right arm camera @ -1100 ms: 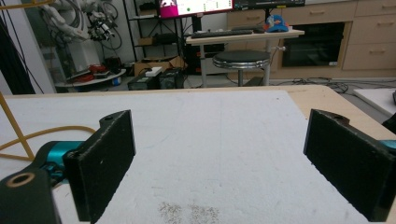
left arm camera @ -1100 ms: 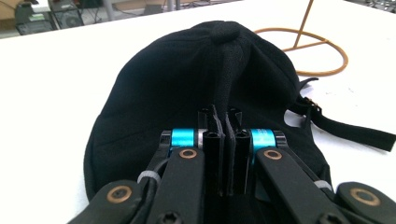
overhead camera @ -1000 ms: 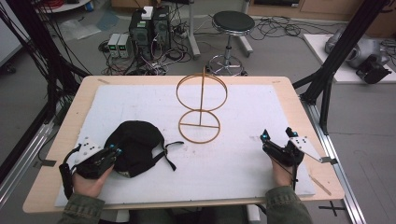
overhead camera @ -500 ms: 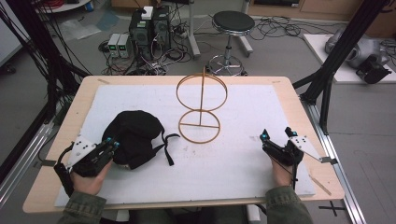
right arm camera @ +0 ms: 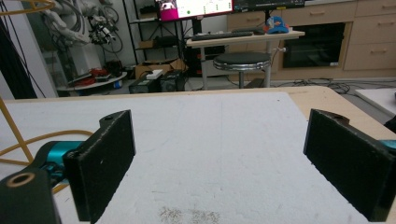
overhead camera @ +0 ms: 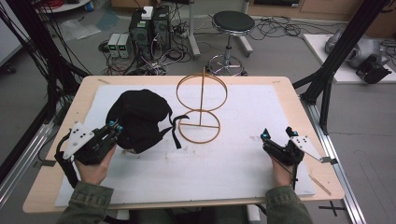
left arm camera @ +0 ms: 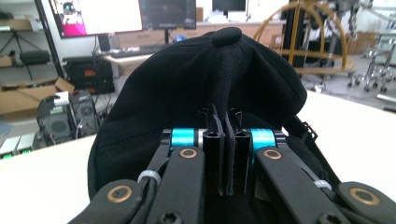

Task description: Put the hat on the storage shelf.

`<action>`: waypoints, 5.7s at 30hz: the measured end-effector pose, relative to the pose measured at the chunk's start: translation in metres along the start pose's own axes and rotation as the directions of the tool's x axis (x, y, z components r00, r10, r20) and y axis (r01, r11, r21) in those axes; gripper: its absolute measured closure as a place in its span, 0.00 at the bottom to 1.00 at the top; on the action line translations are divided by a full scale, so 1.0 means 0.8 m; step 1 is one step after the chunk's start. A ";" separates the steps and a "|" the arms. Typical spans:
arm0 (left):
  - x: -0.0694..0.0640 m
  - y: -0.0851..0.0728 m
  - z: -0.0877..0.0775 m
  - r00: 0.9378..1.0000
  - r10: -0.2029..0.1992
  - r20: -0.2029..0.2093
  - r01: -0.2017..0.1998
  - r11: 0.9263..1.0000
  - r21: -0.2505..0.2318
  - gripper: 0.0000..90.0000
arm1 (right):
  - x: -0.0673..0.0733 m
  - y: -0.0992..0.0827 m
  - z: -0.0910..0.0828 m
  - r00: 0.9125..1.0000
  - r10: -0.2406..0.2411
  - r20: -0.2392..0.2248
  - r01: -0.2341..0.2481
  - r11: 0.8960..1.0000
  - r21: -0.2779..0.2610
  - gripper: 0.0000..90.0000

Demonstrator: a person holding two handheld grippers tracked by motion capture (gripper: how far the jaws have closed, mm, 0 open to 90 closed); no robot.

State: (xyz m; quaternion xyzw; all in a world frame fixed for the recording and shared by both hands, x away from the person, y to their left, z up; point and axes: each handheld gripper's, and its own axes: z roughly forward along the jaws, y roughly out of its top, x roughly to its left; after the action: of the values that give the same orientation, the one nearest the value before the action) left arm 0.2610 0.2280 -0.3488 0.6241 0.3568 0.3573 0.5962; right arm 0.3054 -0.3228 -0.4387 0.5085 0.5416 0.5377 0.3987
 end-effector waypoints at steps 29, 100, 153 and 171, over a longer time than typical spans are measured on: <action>-0.008 0.075 0.020 0.990 -0.060 0.129 0.089 0.968 -0.233 0.97 | 0.001 0.000 0.000 1.000 0.008 -0.002 -0.008 1.000 -0.006 0.09; -0.075 0.121 0.246 0.937 -0.103 0.333 0.059 0.988 0.140 0.95 | -0.005 0.001 -0.002 1.000 0.020 -0.005 -0.020 1.000 -0.013 0.09; -0.016 0.090 0.096 0.995 -0.049 0.084 0.047 0.999 0.025 0.28 | 0.003 0.002 -0.004 1.000 -0.006 -0.004 0.006 1.000 -0.023 0.09; 0.029 0.028 0.016 0.986 -0.055 -0.158 0.057 0.998 0.010 0.27 | 0.005 0.003 -0.005 1.000 0.004 -0.009 -0.005 1.000 -0.026 0.09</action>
State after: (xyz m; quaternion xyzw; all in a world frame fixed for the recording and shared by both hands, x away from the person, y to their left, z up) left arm 0.2836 0.2412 -0.3264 0.5880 0.4225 0.3861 0.5716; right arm 0.3014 -0.3198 -0.4357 0.5020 0.5353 0.5480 0.4015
